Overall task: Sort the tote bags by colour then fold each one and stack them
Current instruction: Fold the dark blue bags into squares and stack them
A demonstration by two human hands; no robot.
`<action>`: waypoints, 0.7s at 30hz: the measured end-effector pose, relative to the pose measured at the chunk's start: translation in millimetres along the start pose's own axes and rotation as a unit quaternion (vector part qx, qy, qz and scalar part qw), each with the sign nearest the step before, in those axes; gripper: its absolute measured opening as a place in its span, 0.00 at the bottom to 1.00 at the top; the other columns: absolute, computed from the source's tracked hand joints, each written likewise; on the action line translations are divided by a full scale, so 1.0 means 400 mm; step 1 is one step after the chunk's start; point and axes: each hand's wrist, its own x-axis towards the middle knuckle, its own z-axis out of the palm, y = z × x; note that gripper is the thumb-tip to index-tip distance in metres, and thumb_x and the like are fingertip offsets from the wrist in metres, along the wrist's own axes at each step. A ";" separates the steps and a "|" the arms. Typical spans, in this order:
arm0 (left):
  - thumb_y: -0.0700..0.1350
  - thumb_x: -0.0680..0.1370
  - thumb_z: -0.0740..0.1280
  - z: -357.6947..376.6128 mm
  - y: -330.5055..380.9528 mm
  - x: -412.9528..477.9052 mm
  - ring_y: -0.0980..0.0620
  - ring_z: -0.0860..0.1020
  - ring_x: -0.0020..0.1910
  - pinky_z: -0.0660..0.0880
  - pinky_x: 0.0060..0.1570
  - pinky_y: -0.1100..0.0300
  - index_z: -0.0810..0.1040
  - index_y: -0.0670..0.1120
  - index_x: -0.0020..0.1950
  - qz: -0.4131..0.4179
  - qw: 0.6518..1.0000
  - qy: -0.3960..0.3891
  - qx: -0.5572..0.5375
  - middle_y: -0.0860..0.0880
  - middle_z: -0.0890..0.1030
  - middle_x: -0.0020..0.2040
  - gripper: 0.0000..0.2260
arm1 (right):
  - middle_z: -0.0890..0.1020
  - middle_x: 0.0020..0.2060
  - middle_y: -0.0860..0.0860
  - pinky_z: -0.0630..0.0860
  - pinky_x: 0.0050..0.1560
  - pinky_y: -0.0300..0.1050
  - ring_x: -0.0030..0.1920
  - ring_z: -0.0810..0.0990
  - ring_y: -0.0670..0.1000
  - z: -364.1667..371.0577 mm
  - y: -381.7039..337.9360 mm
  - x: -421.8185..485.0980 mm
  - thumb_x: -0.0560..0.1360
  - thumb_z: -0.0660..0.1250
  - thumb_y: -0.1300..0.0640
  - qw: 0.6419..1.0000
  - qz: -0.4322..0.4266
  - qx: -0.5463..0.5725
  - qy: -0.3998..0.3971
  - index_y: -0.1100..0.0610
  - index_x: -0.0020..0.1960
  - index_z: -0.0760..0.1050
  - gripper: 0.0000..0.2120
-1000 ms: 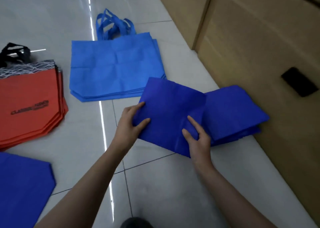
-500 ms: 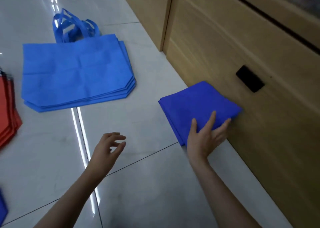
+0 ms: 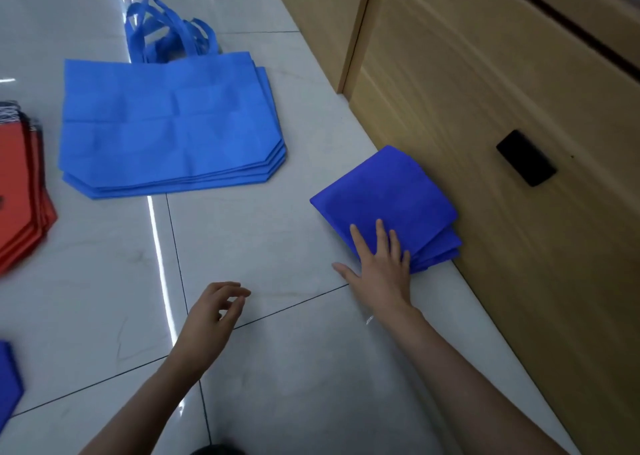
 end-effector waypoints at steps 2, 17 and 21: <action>0.39 0.79 0.63 -0.001 -0.006 0.000 0.60 0.76 0.46 0.69 0.42 0.71 0.78 0.54 0.47 0.002 1.000 0.000 -0.002 0.51 0.75 0.57 0.10 | 0.42 0.77 0.54 0.59 0.68 0.58 0.74 0.51 0.59 0.007 -0.018 0.005 0.78 0.49 0.35 0.998 0.016 -0.064 0.021 0.40 0.76 0.38 0.31; 0.36 0.78 0.63 -0.048 -0.086 -0.046 0.59 0.76 0.47 0.70 0.45 0.69 0.75 0.59 0.44 0.002 1.000 0.008 0.017 0.56 0.74 0.51 0.16 | 0.33 0.75 0.50 0.41 0.72 0.63 0.75 0.36 0.60 -0.046 -0.055 0.082 0.81 0.52 0.44 0.985 -0.092 -0.137 0.040 0.44 0.76 0.35 0.33; 0.35 0.78 0.63 -0.085 -0.115 -0.065 0.57 0.77 0.48 0.70 0.46 0.67 0.75 0.58 0.44 0.006 0.999 0.023 0.032 0.58 0.75 0.51 0.16 | 0.33 0.75 0.47 0.45 0.72 0.65 0.75 0.36 0.61 -0.038 -0.024 0.113 0.81 0.55 0.53 0.986 -0.055 -0.154 -0.033 0.42 0.76 0.39 0.32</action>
